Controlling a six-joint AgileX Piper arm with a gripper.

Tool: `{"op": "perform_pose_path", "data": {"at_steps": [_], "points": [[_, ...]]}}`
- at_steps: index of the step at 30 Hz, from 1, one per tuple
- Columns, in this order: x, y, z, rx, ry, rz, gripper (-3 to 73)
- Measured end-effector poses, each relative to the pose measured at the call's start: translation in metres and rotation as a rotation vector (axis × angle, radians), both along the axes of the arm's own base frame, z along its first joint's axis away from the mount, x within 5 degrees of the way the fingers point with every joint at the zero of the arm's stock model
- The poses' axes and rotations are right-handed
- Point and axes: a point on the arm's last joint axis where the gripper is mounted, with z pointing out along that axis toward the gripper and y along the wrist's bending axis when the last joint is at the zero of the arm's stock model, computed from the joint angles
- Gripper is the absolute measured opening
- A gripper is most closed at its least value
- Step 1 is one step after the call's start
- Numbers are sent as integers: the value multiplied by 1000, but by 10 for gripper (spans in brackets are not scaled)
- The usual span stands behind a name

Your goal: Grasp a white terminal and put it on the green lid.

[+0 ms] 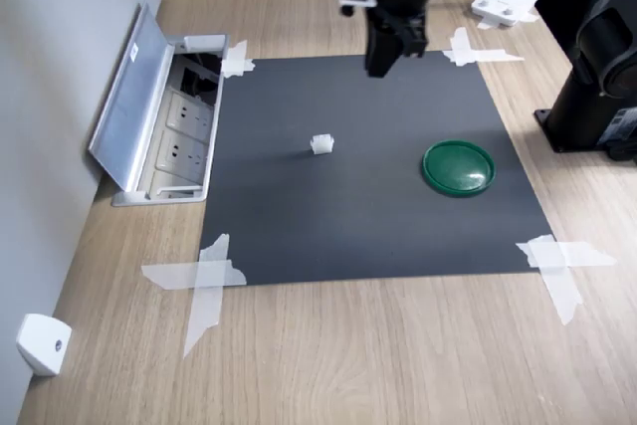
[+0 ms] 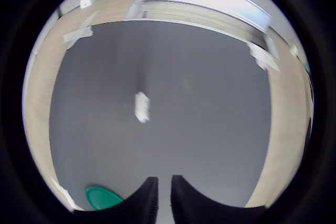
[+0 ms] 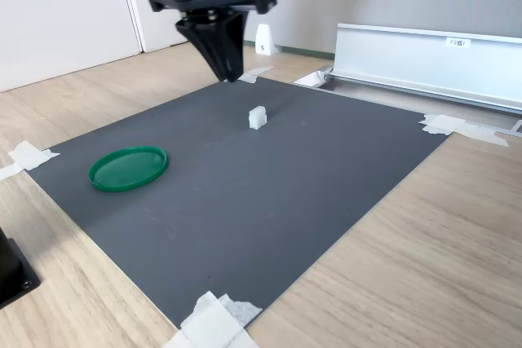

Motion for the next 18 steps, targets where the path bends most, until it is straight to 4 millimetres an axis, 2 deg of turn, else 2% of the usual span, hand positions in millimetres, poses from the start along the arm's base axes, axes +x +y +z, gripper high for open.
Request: {"op": "perform_pose_path", "data": {"at_steps": [5, 10, 13, 18], "points": [[29, 3, 0, 35, -1, 40, 394], [44, 14, -10, 2, 44, 83, 592], [48, 26, -18, 3, 74, 97, 643], [54, 29, -35, 2, 131, 93, 659]]}}
